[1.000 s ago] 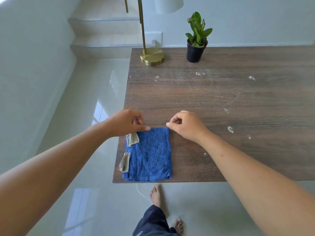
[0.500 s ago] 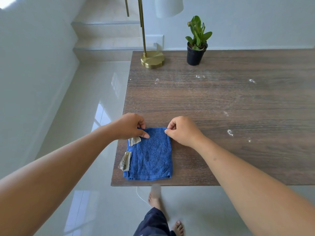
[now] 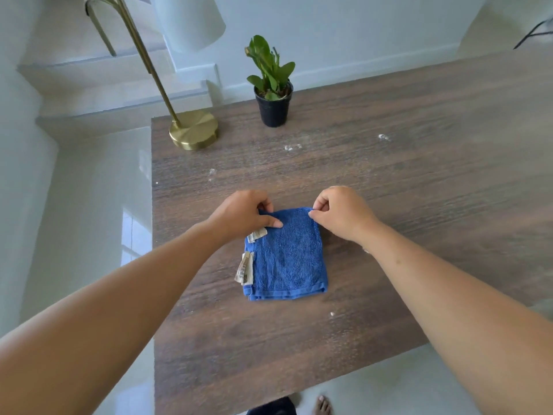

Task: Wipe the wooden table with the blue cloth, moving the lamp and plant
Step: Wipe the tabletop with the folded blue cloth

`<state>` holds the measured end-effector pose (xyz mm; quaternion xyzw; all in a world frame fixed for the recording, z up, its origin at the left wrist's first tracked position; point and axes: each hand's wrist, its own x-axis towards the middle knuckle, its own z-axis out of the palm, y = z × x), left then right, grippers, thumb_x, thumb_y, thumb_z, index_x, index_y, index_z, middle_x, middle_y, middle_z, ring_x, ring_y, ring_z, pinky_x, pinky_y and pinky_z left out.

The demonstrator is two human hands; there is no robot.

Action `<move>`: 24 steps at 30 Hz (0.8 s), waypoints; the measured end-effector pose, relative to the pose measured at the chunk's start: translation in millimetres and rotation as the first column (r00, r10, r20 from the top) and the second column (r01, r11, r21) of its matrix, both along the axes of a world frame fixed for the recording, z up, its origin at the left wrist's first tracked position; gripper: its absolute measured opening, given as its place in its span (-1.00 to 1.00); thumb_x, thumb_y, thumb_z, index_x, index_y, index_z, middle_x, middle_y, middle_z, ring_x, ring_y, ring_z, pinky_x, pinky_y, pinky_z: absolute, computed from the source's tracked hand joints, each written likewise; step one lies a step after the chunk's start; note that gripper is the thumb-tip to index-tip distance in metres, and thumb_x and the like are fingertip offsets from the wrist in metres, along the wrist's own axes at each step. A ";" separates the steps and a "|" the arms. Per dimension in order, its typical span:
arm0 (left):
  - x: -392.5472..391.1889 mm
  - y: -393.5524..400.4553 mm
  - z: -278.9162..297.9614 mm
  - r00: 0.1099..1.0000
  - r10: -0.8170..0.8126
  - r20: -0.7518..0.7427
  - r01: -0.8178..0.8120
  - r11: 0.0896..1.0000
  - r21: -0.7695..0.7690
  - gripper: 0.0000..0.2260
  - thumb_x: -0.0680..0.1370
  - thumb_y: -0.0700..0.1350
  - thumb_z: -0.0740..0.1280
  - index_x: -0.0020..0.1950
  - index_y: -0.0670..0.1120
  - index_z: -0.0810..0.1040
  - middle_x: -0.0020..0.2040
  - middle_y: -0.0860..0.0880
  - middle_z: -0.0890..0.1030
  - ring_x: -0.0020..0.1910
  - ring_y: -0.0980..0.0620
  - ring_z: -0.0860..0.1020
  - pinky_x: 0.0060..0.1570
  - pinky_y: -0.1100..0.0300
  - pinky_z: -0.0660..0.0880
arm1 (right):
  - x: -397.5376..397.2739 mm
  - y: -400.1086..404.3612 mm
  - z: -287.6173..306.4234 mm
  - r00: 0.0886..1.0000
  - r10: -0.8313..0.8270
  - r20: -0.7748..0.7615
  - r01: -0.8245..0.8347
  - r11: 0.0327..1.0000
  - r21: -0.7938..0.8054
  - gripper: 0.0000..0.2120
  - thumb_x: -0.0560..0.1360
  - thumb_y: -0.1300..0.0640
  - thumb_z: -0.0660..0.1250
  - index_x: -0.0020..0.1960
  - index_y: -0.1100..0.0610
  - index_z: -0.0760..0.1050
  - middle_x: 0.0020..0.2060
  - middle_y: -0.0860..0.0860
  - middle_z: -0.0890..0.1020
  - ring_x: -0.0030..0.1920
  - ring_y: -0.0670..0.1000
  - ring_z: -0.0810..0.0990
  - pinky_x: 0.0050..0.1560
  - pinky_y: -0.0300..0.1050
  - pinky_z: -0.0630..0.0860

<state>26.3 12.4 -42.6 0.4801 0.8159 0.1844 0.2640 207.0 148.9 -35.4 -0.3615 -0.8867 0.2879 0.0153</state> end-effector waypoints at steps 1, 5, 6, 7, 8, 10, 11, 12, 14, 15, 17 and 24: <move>0.8 11.5 0.4 1.000 -0.019 -0.001 0.019 1.000 0.016 -0.71 0.37 0.10 0.58 -0.13 -0.01 0.56 -0.16 0.09 0.59 -0.18 0.11 0.50 -0.23 0.20 0.41 | 3.1 7.9 -1.3 1.000 -0.020 -0.006 0.020 1.000 0.024 -0.85 0.51 0.08 0.42 -0.23 0.04 0.58 -0.27 -0.16 0.57 -0.19 -0.13 0.50 -0.19 -0.14 0.46; 11.0 52.1 0.3 0.996 -0.074 -0.041 0.077 0.994 0.077 -0.74 0.41 0.09 0.55 -0.14 -0.01 0.55 -0.16 0.13 0.55 -0.17 0.15 0.47 -0.26 0.26 0.35 | 16.2 38.3 -6.0 0.994 -0.100 -0.032 0.103 0.991 0.090 -0.83 0.49 0.09 0.43 -0.26 0.02 0.55 -0.22 -0.15 0.53 -0.06 -0.03 0.54 -0.10 -0.09 0.51; 13.8 59.8 -0.8 0.996 -0.075 -0.053 0.080 0.993 0.088 -0.75 0.42 0.09 0.54 -0.14 -0.01 0.55 -0.16 0.14 0.54 -0.17 0.16 0.46 -0.26 0.28 0.33 | 19.2 43.7 -7.0 0.993 -0.114 -0.032 0.117 0.987 0.109 -0.84 0.50 0.09 0.43 -0.25 0.02 0.55 -0.21 -0.13 0.54 -0.05 -0.02 0.54 -0.10 -0.10 0.50; 16.3 65.6 -1.8 0.995 -0.072 -0.066 0.079 0.992 0.098 -0.76 0.43 0.09 0.53 -0.14 -0.01 0.56 -0.16 0.14 0.54 -0.16 0.16 0.46 -0.26 0.29 0.31 | 21.2 48.0 -8.4 0.991 -0.127 -0.035 0.130 0.983 0.129 -0.84 0.50 0.09 0.43 -0.24 0.02 0.55 -0.19 -0.11 0.55 -0.02 -0.01 0.54 -0.09 -0.11 0.48; 17.9 69.6 -3.8 0.995 -0.065 -0.077 0.073 0.992 0.106 -0.77 0.44 0.09 0.52 -0.14 -0.01 0.56 -0.15 0.15 0.53 -0.14 0.14 0.47 -0.26 0.31 0.30 | 22.4 50.9 -9.2 0.990 -0.138 -0.038 0.142 0.979 0.146 -0.85 0.51 0.08 0.43 -0.23 0.03 0.56 -0.19 -0.09 0.56 0.00 0.00 0.54 -0.08 -0.11 0.47; 21.9 69.8 -7.8 0.994 -0.038 -0.102 0.052 0.989 0.138 -0.80 0.47 0.10 0.49 -0.13 0.02 0.56 -0.11 0.13 0.53 -0.05 0.10 0.48 -0.19 0.30 0.31 | 23.5 52.0 -9.5 0.987 -0.151 -0.053 0.157 0.974 0.163 -0.90 0.52 0.08 0.43 -0.15 0.06 0.58 -0.16 -0.07 0.56 0.04 0.03 0.53 -0.03 -0.08 0.48; 23.7 66.5 -10.3 0.992 -0.018 -0.123 0.039 0.985 0.168 -0.82 0.49 0.10 0.46 -0.09 0.03 0.57 -0.06 0.12 0.54 0.01 0.08 0.47 -0.09 0.27 0.33 | 24.1 49.8 -9.6 0.987 -0.146 -0.062 0.155 0.972 0.175 -0.93 0.52 0.09 0.42 -0.07 0.09 0.59 -0.12 -0.05 0.57 0.06 0.04 0.52 0.01 -0.06 0.49; 25.6 60.7 -12.7 0.988 0.010 -0.157 0.023 0.978 0.206 -0.83 0.52 0.11 0.42 -0.03 0.03 0.58 0.00 0.10 0.54 0.09 0.07 0.46 0.01 0.24 0.33 | 24.6 45.5 -9.0 0.988 -0.133 -0.073 0.145 0.969 0.199 -0.87 0.53 0.08 0.41 0.03 0.11 0.59 -0.06 -0.03 0.57 0.10 0.05 0.51 0.07 -0.05 0.49; 30.9 41.6 -17.8 0.970 0.098 -0.224 -0.030 0.958 0.286 -0.77 0.60 0.10 0.32 0.14 0.00 0.59 0.16 0.04 0.54 0.20 0.01 0.44 0.15 0.17 0.33 | 24.9 30.0 -9.8 0.992 -0.084 -0.093 0.104 0.963 0.247 -0.70 0.55 0.05 0.37 0.23 0.15 0.53 0.13 0.03 0.57 0.22 0.07 0.47 0.22 -0.05 0.44; 33.6 30.0 -19.5 0.960 0.135 -0.244 -0.053 0.948 0.314 -0.72 0.64 0.08 0.26 0.23 -0.04 0.57 0.23 0.01 0.53 0.26 -0.02 0.43 0.21 0.13 0.34 | 24.1 18.6 -11.2 0.995 -0.045 -0.090 0.067 0.964 0.259 -0.62 0.57 0.03 0.34 0.32 0.17 0.48 0.25 0.07 0.54 0.31 0.09 0.43 0.32 -0.04 0.38; 36.7 6.0 -26.3 0.948 0.151 -0.281 -0.066 0.954 0.291 -0.62 0.67 0.07 0.16 0.41 -0.08 0.47 0.41 -0.04 0.45 0.40 -0.06 0.36 0.38 0.06 0.27 | 20.3 -8.1 -17.4 0.998 0.055 -0.010 -0.050 0.968 0.245 -0.49 0.62 -0.06 0.23 0.48 0.18 0.34 0.48 0.13 0.36 0.51 0.13 0.24 0.51 0.02 0.17; 27.6 -53.0 -44.9 0.894 0.276 -0.352 -0.239 0.960 0.144 -0.47 0.70 0.11 -0.02 0.63 -0.10 0.10 0.64 -0.05 0.00 0.62 0.02 -0.10 0.57 0.04 -0.19 | 13.4 -40.7 -47.1 0.965 0.140 0.222 -0.207 0.926 0.315 -0.22 0.55 -0.39 -0.24 0.64 0.02 -0.15 0.61 0.10 -0.18 0.60 0.11 -0.24 0.57 0.17 -0.22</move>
